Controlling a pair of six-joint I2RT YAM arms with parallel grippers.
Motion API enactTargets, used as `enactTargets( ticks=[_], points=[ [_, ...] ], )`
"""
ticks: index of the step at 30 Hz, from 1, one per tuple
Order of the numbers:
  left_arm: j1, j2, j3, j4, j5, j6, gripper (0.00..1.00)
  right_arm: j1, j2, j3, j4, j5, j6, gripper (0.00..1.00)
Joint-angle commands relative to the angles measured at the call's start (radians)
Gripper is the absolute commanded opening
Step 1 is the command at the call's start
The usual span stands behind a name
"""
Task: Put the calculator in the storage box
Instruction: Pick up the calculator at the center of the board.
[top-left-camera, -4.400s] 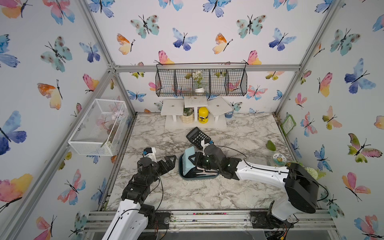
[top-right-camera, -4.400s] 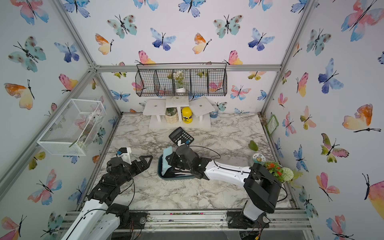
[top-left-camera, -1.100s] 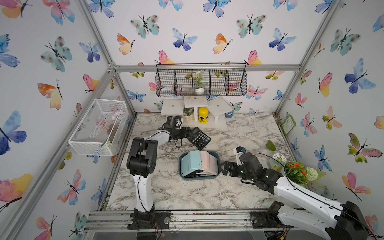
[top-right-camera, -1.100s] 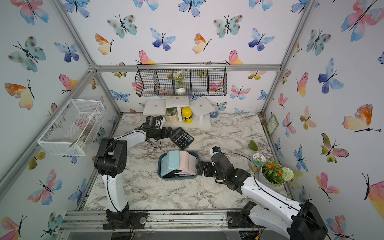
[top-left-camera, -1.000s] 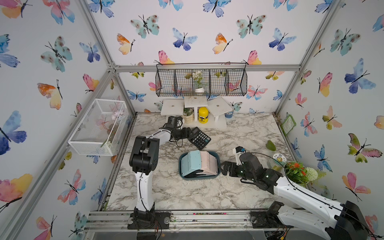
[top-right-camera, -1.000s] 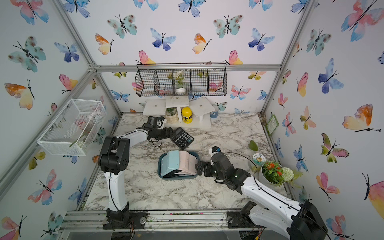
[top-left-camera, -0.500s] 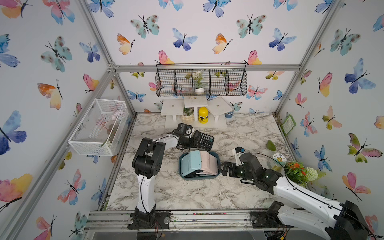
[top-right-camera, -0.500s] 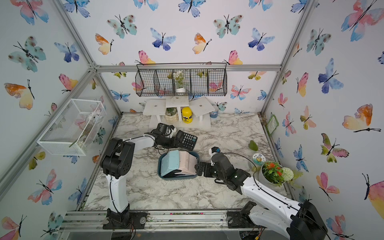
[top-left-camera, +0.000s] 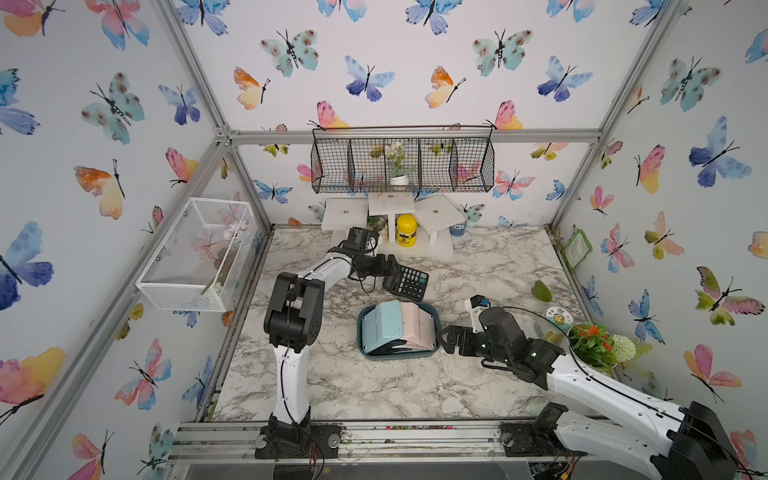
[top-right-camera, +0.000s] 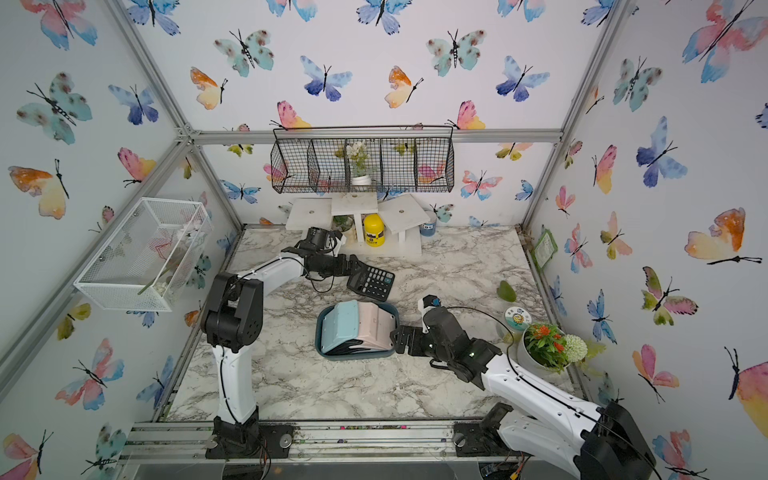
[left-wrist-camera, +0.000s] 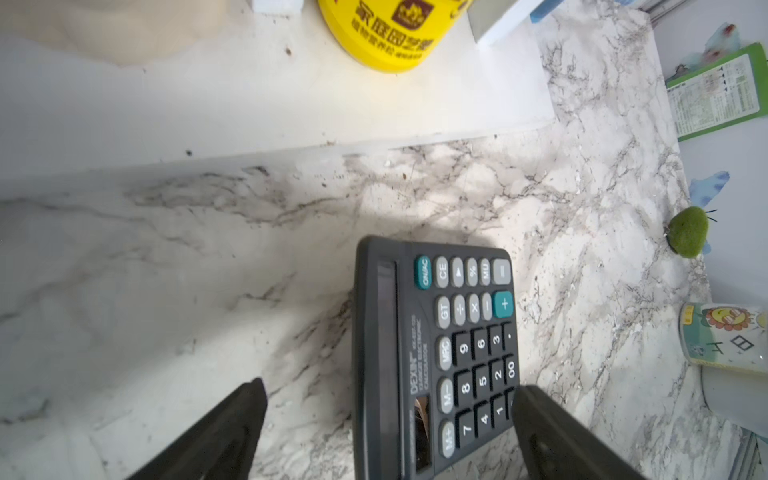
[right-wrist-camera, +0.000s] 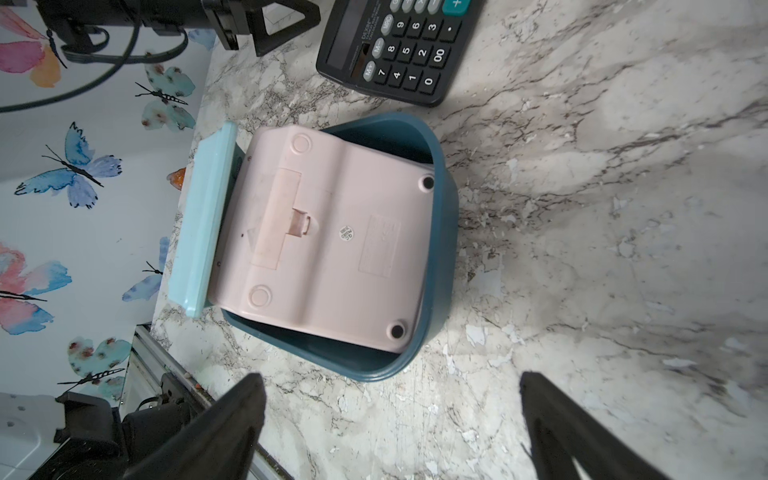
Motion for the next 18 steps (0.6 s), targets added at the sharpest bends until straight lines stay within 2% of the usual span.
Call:
enactTargets(
  ticks=[1, 3, 8, 18],
  points=[
    [0.009, 0.081, 0.068, -0.081, 0.026, 0.050, 0.99, -0.007, -0.003, -0.004, -0.005, -0.004, -0.020, 0.98],
    [0.012, 0.113, 0.108, -0.100, 0.069, 0.057, 0.99, -0.007, -0.007, -0.004, -0.006, -0.004, -0.019, 0.99],
    [0.011, 0.147, 0.134, -0.115, 0.107, 0.064, 0.83, -0.007, -0.017, -0.010, -0.010, -0.003, -0.023, 0.99],
    [0.009, 0.141, 0.092, -0.063, 0.193, 0.044, 0.41, -0.007, -0.016, -0.015, -0.006, -0.005, -0.029, 0.98]
  ],
)
